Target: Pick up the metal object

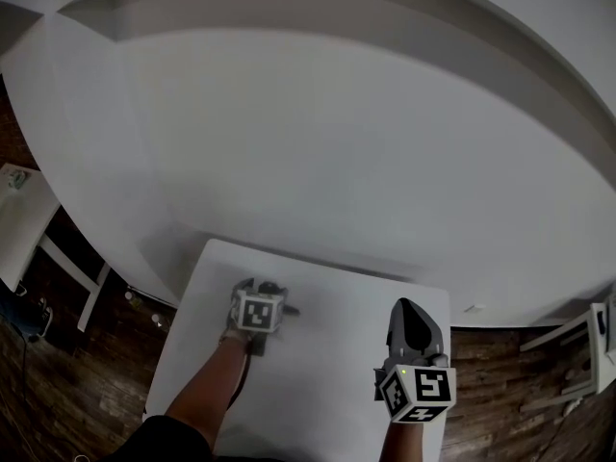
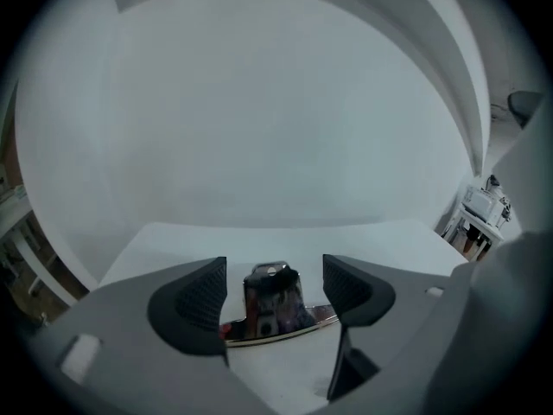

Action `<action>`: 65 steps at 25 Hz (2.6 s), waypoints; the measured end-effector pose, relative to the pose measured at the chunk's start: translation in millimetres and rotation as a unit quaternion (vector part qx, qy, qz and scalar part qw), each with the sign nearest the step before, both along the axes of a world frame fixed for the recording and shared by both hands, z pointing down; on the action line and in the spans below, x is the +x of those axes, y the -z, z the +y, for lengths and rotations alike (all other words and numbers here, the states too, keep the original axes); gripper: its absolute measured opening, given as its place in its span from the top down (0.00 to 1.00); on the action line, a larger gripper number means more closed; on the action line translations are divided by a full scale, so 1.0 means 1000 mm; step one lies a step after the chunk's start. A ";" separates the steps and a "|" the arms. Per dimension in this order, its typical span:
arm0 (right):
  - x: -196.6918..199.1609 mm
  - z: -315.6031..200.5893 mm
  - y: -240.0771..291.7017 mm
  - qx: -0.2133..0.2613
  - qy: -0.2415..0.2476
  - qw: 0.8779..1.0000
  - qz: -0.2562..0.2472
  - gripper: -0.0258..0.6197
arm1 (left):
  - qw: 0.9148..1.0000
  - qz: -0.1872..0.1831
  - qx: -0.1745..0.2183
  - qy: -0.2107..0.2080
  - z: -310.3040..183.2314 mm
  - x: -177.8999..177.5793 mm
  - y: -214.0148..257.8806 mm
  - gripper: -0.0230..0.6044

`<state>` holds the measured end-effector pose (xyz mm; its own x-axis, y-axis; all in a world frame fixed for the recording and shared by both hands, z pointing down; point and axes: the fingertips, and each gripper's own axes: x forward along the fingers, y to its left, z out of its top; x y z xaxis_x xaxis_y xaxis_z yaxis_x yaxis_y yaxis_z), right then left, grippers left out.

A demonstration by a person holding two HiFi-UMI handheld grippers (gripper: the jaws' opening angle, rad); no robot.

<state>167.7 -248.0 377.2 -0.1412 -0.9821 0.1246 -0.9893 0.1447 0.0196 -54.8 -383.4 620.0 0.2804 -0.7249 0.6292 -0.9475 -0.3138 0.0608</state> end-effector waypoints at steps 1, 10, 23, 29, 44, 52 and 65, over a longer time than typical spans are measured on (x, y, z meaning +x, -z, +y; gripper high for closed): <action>0.001 -0.001 -0.001 -0.002 -0.002 1.000 0.001 0.94 | 1.000 0.001 -0.010 0.003 -0.004 0.002 -0.008 0.43; 0.010 -0.007 -0.013 -0.014 -0.013 1.000 0.002 0.94 | 0.992 -0.022 -0.123 0.015 -0.014 0.014 -0.059 0.43; 0.015 -0.003 -0.012 -0.007 -0.020 1.000 -0.003 0.94 | 0.988 -0.035 -0.147 0.013 -0.007 0.015 -0.073 0.49; 0.014 0.000 -0.005 0.002 -0.017 1.000 -0.006 0.94 | 0.990 -0.041 -0.133 0.011 -0.010 0.015 -0.071 0.49; 0.003 -0.001 -0.001 0.011 0.000 1.000 -0.006 0.94 | 1.000 -0.024 -0.010 0.006 -0.003 -0.013 0.046 0.50; -0.008 -0.003 0.006 0.020 0.018 1.000 -0.009 0.94 | 0.990 0.017 0.141 -0.015 0.032 -0.014 0.194 0.50; -0.026 0.005 0.016 0.027 0.042 0.999 -0.006 0.94 | 0.971 0.048 0.231 -0.025 0.129 -0.031 0.302 0.50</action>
